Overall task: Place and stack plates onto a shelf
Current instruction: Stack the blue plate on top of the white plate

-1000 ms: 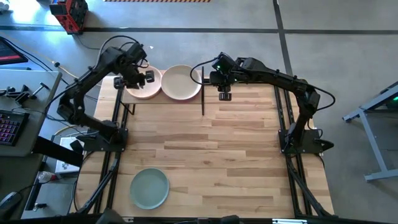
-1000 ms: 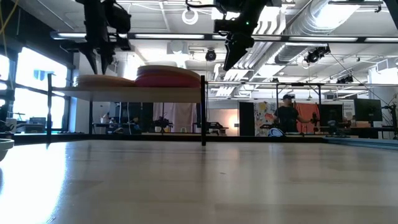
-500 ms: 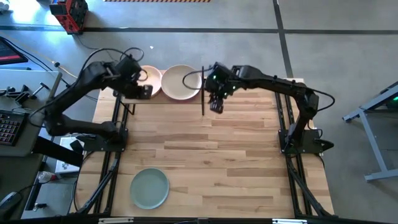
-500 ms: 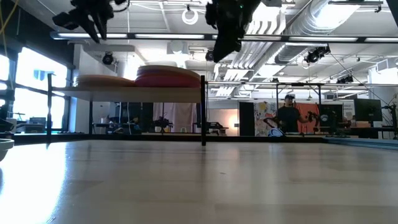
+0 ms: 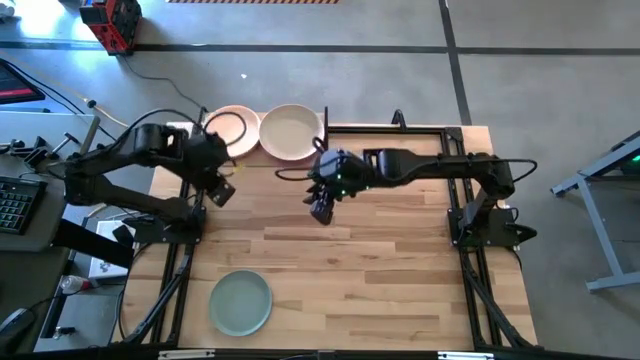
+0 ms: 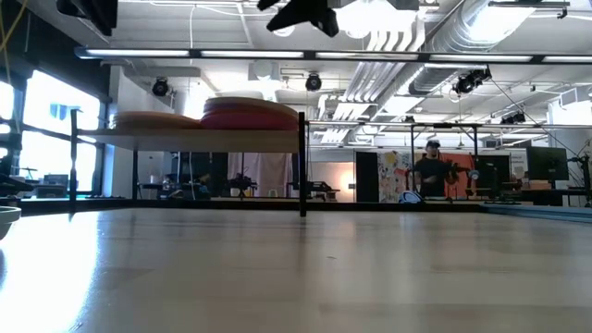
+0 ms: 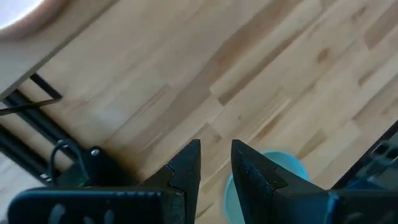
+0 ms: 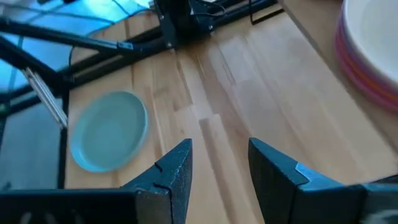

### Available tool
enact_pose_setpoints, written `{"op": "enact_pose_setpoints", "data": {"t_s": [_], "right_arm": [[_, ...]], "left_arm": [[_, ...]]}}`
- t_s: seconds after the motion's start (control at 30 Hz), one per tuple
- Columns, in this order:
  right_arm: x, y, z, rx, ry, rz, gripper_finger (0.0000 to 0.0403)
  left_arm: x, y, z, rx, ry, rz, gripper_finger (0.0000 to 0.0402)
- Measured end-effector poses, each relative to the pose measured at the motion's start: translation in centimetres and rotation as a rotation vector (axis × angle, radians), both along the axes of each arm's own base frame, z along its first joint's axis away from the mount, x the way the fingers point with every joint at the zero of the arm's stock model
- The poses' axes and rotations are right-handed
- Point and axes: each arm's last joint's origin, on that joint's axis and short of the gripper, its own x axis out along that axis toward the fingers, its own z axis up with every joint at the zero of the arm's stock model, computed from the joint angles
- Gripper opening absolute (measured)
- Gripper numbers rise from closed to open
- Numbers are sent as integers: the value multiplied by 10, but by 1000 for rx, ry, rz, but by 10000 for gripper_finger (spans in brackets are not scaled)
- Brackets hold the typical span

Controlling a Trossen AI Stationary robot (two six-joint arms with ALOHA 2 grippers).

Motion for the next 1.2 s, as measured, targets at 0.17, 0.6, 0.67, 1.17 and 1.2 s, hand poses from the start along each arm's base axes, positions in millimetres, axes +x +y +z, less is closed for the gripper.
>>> {"op": "enact_pose_setpoints", "data": {"t_s": [0.17, 0.6, 0.67, 1.17, 1.2], "right_arm": [[-1, 24, 0, 54, -6, -81, 133], [-3, 47, 1, 70, -26, -198, 133], [-3, 47, 1, 69, -26, -198, 133], [-3, 45, 1, 50, -31, -224, 133], [-3, 45, 1, 50, -32, -225, 133]], "left_arm": [[3, -18, -12, -2, 29, -85, 78], [14, -62, -83, -72, 128, -253, 78], [15, -70, -94, -97, 123, -286, 78], [13, -115, -159, -166, 9, -443, 78], [12, -117, -163, -171, 2, -449, 78]]}}
